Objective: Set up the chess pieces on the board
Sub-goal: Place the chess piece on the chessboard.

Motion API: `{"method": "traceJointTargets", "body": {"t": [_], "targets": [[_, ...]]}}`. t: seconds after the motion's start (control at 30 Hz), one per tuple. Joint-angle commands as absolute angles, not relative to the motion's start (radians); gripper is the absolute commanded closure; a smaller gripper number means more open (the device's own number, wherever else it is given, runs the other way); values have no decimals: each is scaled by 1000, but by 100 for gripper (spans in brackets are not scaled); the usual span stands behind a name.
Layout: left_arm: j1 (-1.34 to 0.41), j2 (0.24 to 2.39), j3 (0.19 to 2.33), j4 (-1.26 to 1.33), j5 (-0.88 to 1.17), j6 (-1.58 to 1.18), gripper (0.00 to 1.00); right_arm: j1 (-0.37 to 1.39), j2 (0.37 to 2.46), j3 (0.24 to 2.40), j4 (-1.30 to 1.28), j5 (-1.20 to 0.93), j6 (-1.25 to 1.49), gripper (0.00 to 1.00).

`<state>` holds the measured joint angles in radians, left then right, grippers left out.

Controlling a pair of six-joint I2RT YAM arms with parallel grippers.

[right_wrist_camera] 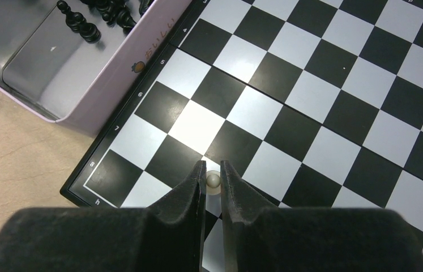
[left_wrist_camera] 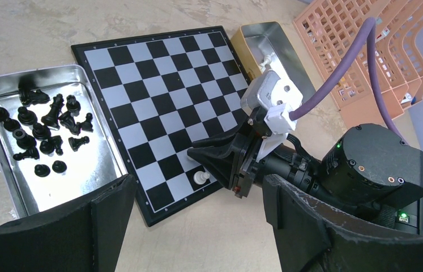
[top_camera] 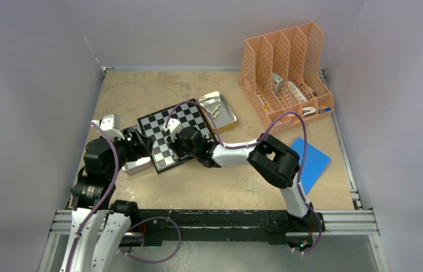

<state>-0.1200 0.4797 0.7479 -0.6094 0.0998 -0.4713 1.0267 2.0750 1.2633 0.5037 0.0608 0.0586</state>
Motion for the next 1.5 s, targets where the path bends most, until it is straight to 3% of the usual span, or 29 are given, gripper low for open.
{"method": "traceJointTargets", "body": {"t": [0.0,1.47], "targets": [[-121,482,764,-580,98,-482,18,1030,2074,1309,508,67,44,83],[-121,480,764,-583,91,-483,18,1026,2094,1360,411,20,90,82]]}}
